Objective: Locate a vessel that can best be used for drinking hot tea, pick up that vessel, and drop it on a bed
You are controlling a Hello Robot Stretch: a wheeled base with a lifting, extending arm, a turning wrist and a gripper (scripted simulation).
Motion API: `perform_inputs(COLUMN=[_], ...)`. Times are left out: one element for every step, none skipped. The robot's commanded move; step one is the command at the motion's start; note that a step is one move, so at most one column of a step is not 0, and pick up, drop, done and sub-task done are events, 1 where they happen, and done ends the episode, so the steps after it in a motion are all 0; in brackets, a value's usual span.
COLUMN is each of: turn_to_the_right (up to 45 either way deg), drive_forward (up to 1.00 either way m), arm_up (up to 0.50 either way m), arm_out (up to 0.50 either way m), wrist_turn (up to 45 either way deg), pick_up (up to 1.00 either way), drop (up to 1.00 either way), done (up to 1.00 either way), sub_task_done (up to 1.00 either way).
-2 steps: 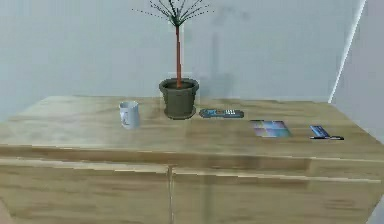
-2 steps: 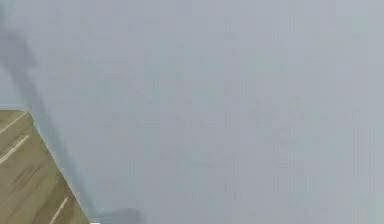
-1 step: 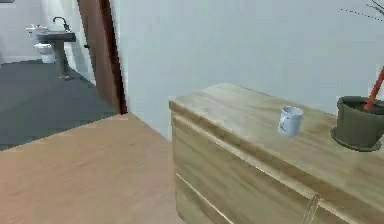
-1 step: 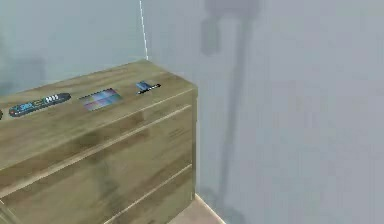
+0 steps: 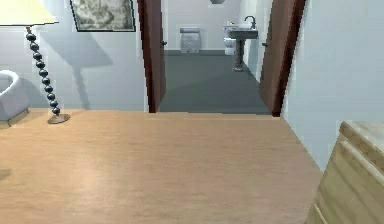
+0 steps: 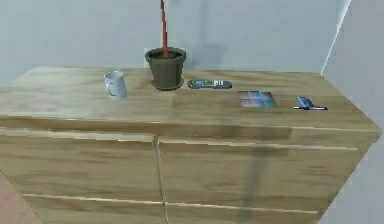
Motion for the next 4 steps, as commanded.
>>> perform_inputs(turn_to_the_right=[-15.0, 0.0, 0.0, 0.0], drive_forward=[0.00, 0.00, 0.00, 0.00], arm_up=[0.00, 0.50, 0.38, 0.00], arm_out=[0.00, 0.00, 0.00, 0.50], wrist_turn=[0.0, 0.0, 0.0, 0.0], pick_up=[0.00, 0.00, 0.00, 0.00], drop=[0.00, 0.00, 0.00, 0.00], done=[0.00, 0.00, 0.00, 0.00], sub_task_done=[0.00, 0.00, 0.00, 0.00])
